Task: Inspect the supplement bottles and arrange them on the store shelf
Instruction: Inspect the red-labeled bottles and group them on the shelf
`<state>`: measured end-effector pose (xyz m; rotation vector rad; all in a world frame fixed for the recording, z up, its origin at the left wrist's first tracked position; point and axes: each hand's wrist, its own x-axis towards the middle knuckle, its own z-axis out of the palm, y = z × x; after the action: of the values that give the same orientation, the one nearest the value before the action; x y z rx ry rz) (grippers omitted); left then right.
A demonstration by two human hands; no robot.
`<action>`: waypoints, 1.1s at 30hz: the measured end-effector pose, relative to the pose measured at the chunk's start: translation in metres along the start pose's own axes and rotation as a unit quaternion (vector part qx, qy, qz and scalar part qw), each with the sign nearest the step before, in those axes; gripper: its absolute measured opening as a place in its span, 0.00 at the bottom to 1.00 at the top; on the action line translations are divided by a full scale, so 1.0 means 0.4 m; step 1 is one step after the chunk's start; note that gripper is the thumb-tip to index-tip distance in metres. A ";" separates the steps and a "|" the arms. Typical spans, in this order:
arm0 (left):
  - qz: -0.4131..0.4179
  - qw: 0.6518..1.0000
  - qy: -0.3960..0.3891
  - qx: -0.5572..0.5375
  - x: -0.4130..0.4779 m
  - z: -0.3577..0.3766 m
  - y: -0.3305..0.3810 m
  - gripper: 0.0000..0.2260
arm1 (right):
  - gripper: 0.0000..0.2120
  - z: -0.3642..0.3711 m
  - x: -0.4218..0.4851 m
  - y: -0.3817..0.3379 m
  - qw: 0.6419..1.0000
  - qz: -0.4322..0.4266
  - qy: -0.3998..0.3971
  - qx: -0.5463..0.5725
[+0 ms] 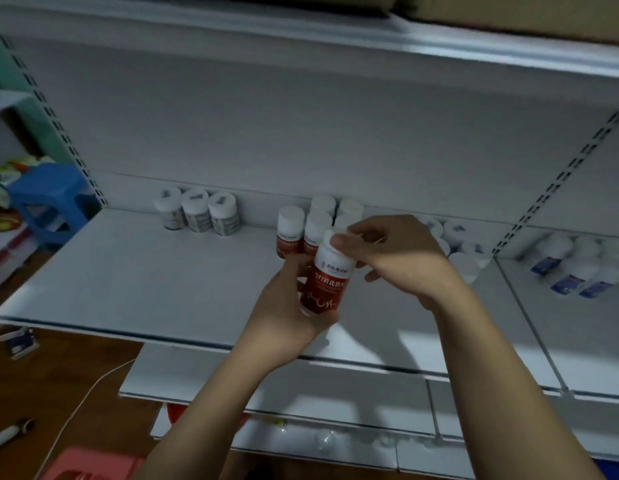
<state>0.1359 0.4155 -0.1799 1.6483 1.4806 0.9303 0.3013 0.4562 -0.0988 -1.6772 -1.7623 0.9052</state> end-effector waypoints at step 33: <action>0.053 0.921 -0.060 0.382 0.175 -0.273 -0.171 0.31 | 0.20 0.230 0.449 -0.130 0.951 0.038 0.061 -0.300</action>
<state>0.0134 0.4956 -0.1844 2.2989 1.8022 0.2771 0.1831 0.6253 -0.1282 -2.1271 -2.0223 0.2828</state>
